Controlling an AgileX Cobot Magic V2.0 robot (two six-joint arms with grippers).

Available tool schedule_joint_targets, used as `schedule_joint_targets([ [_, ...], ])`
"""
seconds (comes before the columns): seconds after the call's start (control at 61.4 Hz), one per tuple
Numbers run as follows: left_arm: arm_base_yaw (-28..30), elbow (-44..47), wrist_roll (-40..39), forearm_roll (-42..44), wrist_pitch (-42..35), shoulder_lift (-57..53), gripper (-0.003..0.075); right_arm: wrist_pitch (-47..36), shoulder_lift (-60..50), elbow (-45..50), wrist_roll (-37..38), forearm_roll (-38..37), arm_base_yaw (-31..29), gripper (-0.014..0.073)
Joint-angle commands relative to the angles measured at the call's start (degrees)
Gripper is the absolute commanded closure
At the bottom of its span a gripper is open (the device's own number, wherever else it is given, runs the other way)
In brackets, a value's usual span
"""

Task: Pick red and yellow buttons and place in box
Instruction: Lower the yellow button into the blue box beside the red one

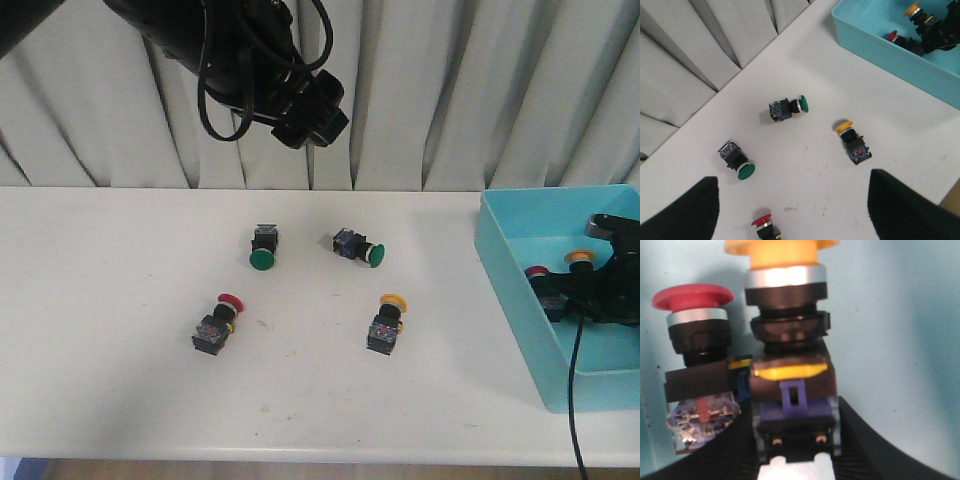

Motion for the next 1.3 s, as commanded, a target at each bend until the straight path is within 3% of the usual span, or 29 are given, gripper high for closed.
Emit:
schedule_joint_targets([
  [0.0, -0.16, -1.57, -0.53, 0.12, -2.66, -2.75, 0.0134, -1.32, -3.26, -1.26, -1.62, -0.33, -0.10, 0.0227],
  [0.228, -0.16, -1.57, -0.53, 0.06, -2.35, -2.75, 0.0134, -1.14, -6.84, -1.68, -1.67, -0.65, -0.10, 0.0097],
  [0.538, -0.16, -1.57, -0.53, 0.11, -4.25, -2.75, 0.0134, -1.12, -23.98, -2.71, -5.07, 1.12, 1.00, 0.0095],
  [0.863, -0.16, -1.57, -0.53, 1.74, -6.12, -4.07, 0.0134, -0.14, -48.01, -2.43, -10.56, 2.85, 11.29, 0.0099],
  [1.075, -0.16, -1.57, -0.53, 3.18, -6.06, -7.83, 0.0164, -0.71, -65.41, 1.47, -10.56, 2.58, 14.26, 0.0166],
  [1.189, -0.16, -1.57, -0.53, 3.20, -5.17, -10.45, 0.0255, -2.71, -71.94, 5.36, -10.56, 2.69, 16.21, 0.0253],
  [1.287, -0.16, -1.53, -0.26, 3.06, -3.74, -12.98, 0.0373, -3.58, -75.96, 8.45, -10.56, 2.18, 18.84, 0.0386],
])
